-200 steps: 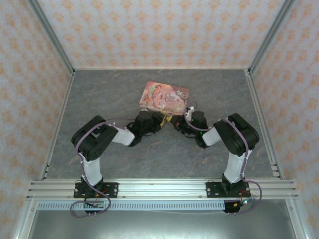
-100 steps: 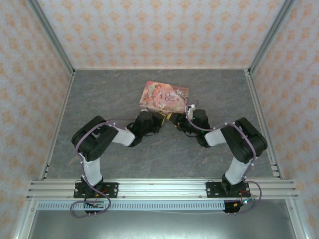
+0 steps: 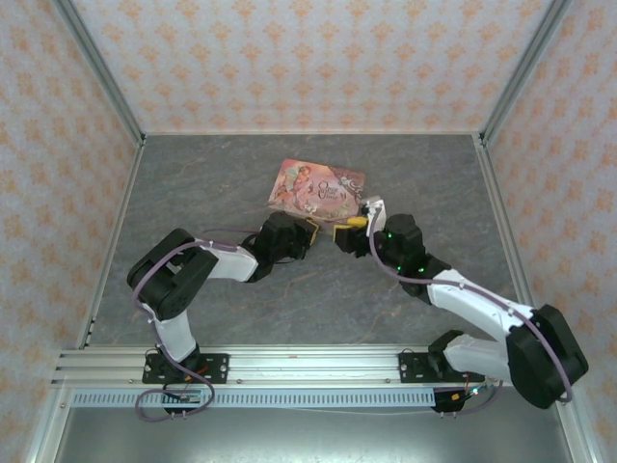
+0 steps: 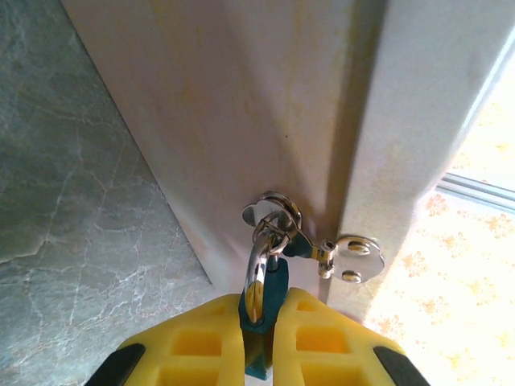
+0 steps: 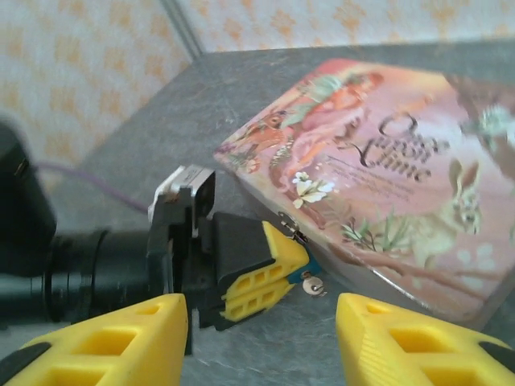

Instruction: Unlock the padlock with the key

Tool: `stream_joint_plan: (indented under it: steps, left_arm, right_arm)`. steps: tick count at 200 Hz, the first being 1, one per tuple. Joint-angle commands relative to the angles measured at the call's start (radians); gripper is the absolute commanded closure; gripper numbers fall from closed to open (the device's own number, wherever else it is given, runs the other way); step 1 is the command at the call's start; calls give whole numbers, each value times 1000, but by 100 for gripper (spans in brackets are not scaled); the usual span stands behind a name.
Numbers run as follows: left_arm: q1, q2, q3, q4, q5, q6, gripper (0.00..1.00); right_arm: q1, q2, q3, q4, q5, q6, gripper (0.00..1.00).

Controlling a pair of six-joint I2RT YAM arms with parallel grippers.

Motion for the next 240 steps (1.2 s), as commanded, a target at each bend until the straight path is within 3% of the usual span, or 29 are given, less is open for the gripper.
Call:
stream_joint_plan:
  steps: [1,39,65,139,183,240]
  left_arm:
    - [5,-56,26,-25,11,-25,100]
    - [5,-92,28,-70,13,-26,100]
    - [5,-106,28,-96,16,-21,100]
    - [6,-125,28,-102,30,-12,100]
    - [5,-136,30,-122,32,1,100]
    - [5,-135,26,-118,37,-1,100]
  right_arm:
    - [48,-19,17,-130,135,-397,48]
    - [85,-2,-84,28,199,-761,42]
    - [88,55,-125,129,149,-957,38]
    - [119,325,-105,425,133,-914,39]
    - [119,445,-38,455,175,-908,51]
    - [118,517,-3,480,167,-864,57]
